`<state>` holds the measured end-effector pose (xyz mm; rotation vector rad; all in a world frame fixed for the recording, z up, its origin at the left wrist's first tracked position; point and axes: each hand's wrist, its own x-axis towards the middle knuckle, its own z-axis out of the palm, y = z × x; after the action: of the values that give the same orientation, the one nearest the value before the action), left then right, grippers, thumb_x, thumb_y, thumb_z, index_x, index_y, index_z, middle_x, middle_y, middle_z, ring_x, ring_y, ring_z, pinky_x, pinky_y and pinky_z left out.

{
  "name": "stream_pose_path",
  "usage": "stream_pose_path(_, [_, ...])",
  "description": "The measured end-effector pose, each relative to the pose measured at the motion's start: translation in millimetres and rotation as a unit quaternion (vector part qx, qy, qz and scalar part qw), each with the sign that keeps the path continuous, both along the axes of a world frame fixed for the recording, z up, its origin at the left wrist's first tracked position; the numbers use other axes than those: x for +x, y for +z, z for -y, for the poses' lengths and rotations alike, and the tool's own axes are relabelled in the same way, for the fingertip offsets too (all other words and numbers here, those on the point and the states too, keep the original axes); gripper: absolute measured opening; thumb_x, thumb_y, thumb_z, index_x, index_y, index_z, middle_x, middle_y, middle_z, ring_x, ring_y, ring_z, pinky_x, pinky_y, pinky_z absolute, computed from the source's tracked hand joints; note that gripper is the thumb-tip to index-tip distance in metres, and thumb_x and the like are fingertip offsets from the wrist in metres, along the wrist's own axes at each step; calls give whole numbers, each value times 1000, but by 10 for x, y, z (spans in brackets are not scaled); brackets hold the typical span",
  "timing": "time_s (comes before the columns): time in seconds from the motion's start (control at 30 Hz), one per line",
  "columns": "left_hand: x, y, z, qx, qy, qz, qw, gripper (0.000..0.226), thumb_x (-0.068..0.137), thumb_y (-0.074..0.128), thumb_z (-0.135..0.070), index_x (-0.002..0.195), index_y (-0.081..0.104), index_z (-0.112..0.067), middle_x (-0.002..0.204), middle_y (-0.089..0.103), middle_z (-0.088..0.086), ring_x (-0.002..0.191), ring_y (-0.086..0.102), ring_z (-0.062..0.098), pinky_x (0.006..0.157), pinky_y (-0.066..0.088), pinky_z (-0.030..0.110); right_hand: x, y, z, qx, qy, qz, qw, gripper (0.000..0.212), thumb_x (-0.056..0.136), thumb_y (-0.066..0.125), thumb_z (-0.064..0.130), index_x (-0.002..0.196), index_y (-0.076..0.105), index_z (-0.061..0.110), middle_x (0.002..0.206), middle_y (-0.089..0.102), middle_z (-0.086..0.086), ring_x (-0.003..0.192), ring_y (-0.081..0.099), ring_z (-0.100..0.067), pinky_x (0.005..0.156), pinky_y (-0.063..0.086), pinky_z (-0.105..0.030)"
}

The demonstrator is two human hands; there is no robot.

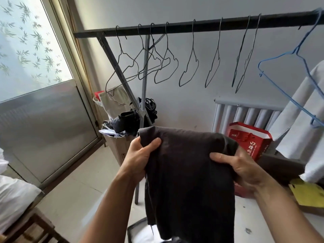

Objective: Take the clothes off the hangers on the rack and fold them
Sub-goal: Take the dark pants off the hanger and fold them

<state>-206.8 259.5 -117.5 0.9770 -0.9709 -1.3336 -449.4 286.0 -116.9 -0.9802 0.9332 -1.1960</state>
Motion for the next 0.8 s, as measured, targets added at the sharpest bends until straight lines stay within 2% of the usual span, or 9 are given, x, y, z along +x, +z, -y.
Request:
stream_pose_path(0.13, [24, -158, 74, -66, 95, 279, 953, 20, 90, 68, -13, 109, 66, -20, 98, 74, -5, 94, 69, 9, 87, 54, 28, 56, -136, 42, 11, -123, 17, 992, 31, 67, 72, 2, 98, 69, 5, 96, 74, -20, 88, 72, -35, 69, 61, -42])
stream_pose_path(0.2, [-18, -194, 89, -64, 139, 325, 933, 27, 87, 72, -21, 111, 59, -25, 99, 69, -12, 96, 65, 6, 89, 50, 25, 58, -169, 61, -4, -170, -3, 985, 45, 61, 77, 9, 104, 67, 8, 98, 74, -14, 94, 71, -35, 75, 59, -43])
stream_pose_path(0.33, [-27, -240, 180, 8, 185, 228, 956, 66, 73, 85, -33, 125, 45, -25, 111, 65, 6, 104, 63, 21, 97, 51, 40, 69, -169, 128, -14, -247, -79, 966, 100, 56, 84, 25, 145, 39, 29, 147, 44, -3, 133, 44, -25, 105, 44, -52])
stream_pose_path(0.4, [-53, -242, 200, 28, 158, 152, 975, 59, 72, 85, -32, 121, 52, -34, 100, 67, 9, 89, 67, 21, 84, 56, 39, 47, -204, 187, -7, -244, -78, 967, 77, 70, 81, 16, 138, 49, 33, 148, 43, -1, 132, 44, -22, 105, 44, -50])
stream_pose_path(0.5, [-135, -133, 128, 38, 91, 72, 993, 16, 81, 76, -24, 96, 73, -24, 82, 68, 5, 73, 60, 16, 66, 54, 30, 5, -169, 233, 46, -175, 2, 984, 23, 84, 67, 6, 102, 71, 20, 110, 65, -10, 87, 65, -18, 80, 58, -35])
stream_pose_path(0.53, [-120, -102, 100, 35, 51, 50, 997, 17, 78, 75, -22, 95, 74, -20, 84, 69, 6, 75, 61, 17, 68, 55, 29, -26, -146, 230, 57, -148, 22, 987, 18, 84, 66, 8, 100, 71, 16, 101, 68, -11, 81, 67, -17, 73, 59, -31])
stream_pose_path(0.6, [-27, -54, 65, 13, -44, 40, 998, 44, 68, 79, -12, 110, 71, -17, 95, 72, 7, 84, 67, 18, 76, 59, 28, -127, -99, 225, 62, -94, 7, 994, 38, 75, 73, 16, 112, 67, 11, 105, 70, -10, 92, 68, -20, 82, 57, -34])
stream_pose_path(0.7, [89, 39, 82, -45, -108, 302, 946, 74, 71, 82, 2, 136, 53, -19, 115, 65, 2, 101, 65, 11, 88, 52, 18, -186, -21, 204, 33, -28, -163, 986, 64, 72, 78, 1, 130, 54, 14, 118, 63, -9, 105, 64, -24, 86, 55, -31])
stream_pose_path(0.8, [91, 131, 184, -105, -70, 533, 837, 61, 84, 71, -7, 139, 49, -21, 121, 59, -3, 109, 55, 8, 89, 42, 14, -168, 47, 248, -36, -25, -406, 913, 65, 82, 72, -1, 138, 46, 19, 124, 57, 1, 111, 56, -15, 87, 45, -22])
